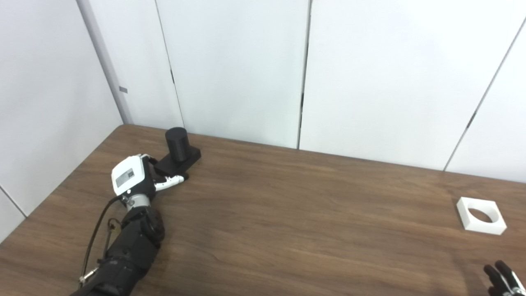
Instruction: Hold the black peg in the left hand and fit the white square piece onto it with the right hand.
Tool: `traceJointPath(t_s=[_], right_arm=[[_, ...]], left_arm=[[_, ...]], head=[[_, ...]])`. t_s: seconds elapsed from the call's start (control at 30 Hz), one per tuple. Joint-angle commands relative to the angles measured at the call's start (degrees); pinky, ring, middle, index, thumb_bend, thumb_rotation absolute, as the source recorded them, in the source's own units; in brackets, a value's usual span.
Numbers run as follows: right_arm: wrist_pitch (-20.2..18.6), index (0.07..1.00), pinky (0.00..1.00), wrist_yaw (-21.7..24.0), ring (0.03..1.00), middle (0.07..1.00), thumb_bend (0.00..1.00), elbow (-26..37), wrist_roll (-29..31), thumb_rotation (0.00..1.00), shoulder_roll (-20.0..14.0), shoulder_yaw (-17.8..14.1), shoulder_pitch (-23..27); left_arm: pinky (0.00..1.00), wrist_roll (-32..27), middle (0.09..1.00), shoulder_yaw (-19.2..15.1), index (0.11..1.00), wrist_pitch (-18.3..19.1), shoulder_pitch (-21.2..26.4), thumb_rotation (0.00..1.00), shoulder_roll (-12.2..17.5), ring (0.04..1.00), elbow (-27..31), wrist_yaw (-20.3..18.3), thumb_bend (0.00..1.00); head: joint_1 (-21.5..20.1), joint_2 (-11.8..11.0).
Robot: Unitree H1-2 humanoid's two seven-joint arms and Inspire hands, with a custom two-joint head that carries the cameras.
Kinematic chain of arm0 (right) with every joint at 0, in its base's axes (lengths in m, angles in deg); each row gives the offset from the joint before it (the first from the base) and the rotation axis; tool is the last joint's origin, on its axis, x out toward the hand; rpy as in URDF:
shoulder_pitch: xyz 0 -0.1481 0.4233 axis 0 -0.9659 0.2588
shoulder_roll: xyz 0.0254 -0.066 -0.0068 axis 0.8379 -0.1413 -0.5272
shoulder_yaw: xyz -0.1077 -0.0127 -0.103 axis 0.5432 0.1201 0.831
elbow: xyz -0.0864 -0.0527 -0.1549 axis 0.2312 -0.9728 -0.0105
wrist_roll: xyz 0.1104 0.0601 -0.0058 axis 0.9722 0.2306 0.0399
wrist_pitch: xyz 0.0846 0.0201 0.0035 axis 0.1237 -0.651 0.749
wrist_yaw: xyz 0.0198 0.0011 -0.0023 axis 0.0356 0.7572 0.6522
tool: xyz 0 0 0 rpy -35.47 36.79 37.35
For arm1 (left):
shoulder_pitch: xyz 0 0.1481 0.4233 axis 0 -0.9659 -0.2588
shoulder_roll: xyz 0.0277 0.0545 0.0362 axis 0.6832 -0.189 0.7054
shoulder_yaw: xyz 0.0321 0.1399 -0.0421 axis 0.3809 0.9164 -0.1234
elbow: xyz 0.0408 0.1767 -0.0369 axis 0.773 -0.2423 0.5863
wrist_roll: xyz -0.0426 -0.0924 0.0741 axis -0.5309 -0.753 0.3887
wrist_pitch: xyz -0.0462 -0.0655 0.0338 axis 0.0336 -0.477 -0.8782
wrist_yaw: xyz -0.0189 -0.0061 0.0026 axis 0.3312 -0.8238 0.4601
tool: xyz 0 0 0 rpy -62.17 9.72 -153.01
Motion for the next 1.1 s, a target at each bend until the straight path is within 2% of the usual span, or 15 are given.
traceJointPath(t_s=[0.0, 0.03, 0.07, 0.13, 0.33, 0.73, 0.9, 1.07], right_arm=[[-0.4, 0.932, 1.00, -0.4, 0.974, 0.909, 0.74, -0.5, 0.1, 0.96, 0.9, 0.3, -0.7], [-0.5, 0.934, 1.00, -0.4, 0.979, 0.911, 0.73, -0.5, -0.1, 0.96, 0.9, 0.3, -0.7], [-0.5, 0.937, 1.00, -0.4, 0.982, 0.913, 0.73, -0.4, -0.2, 0.97, 0.9, 0.3, -0.7], [-0.7, 0.938, 1.00, -0.5, 0.983, 0.913, 0.73, -0.4, -0.3, 0.97, 0.9, 0.3, -0.7], [-0.5, 0.940, 1.00, -0.3, 0.983, 0.914, 0.72, -0.4, -0.3, 0.98, 0.8, 0.5, -0.7], [-0.3, 0.940, 1.00, -0.4, 0.980, 0.911, 0.70, -0.4, -0.3, 0.99, 1.1, 0.5, -0.6], [-1.0, 0.943, 1.00, -0.7, 0.981, 0.910, 0.69, 0.3, -0.5, 0.99, 1.4, 0.6, -0.7], [-1.5, 0.940, 1.00, -0.8, 0.978, 0.911, 0.69, 0.4, -0.6, 0.98, 1.4, 0.6, -0.6]], left_arm=[[0.90, -0.2, 0.812, 0.3, 0.566, -1.9, 0.6, 0.22, 0.7, 0.882, -0.7, 1.9, 0.84], [0.90, -0.4, 0.797, 0.2, 0.527, -3.0, 0.5, 0.15, 0.7, 0.871, -0.9, 2.7, 0.69], [0.89, -0.6, 0.784, 0.2, 0.502, -3.8, 0.4, 0.10, 0.7, 0.862, -1.1, 3.3, 0.59], [0.90, -1.1, 0.776, -0.1, 0.488, -4.6, 0.2, 0.08, 0.6, 0.858, -1.0, 3.6, 0.54], [0.92, -2.9, 0.749, -0.4, 0.479, -6.7, 0.1, 0.05, 0.6, 0.853, -1.3, 3.6, 0.52], [0.84, -3.0, 0.732, -0.3, 0.479, -7.1, -0.4, 0.05, 0.6, 0.826, -0.7, 3.6, 0.52], [0.89, -2.1, 0.745, 0.4, 0.482, -6.9, -4.9, 0.05, 0.7, 0.832, 8.6, 1.6, 0.52], [0.97, -1.6, 0.779, 0.6, 0.486, -5.4, -11.2, 0.05, -0.2, 0.865, 22.1, -2.7, 0.52]], head=[[-0.1, 0.2], [-0.1, 0.2], [-0.1, 0.2], [-0.1, 0.2], [-0.1, 0.4], [-0.8, 0.9], [-1.2, 0.9], [-1.7, 1.2]])
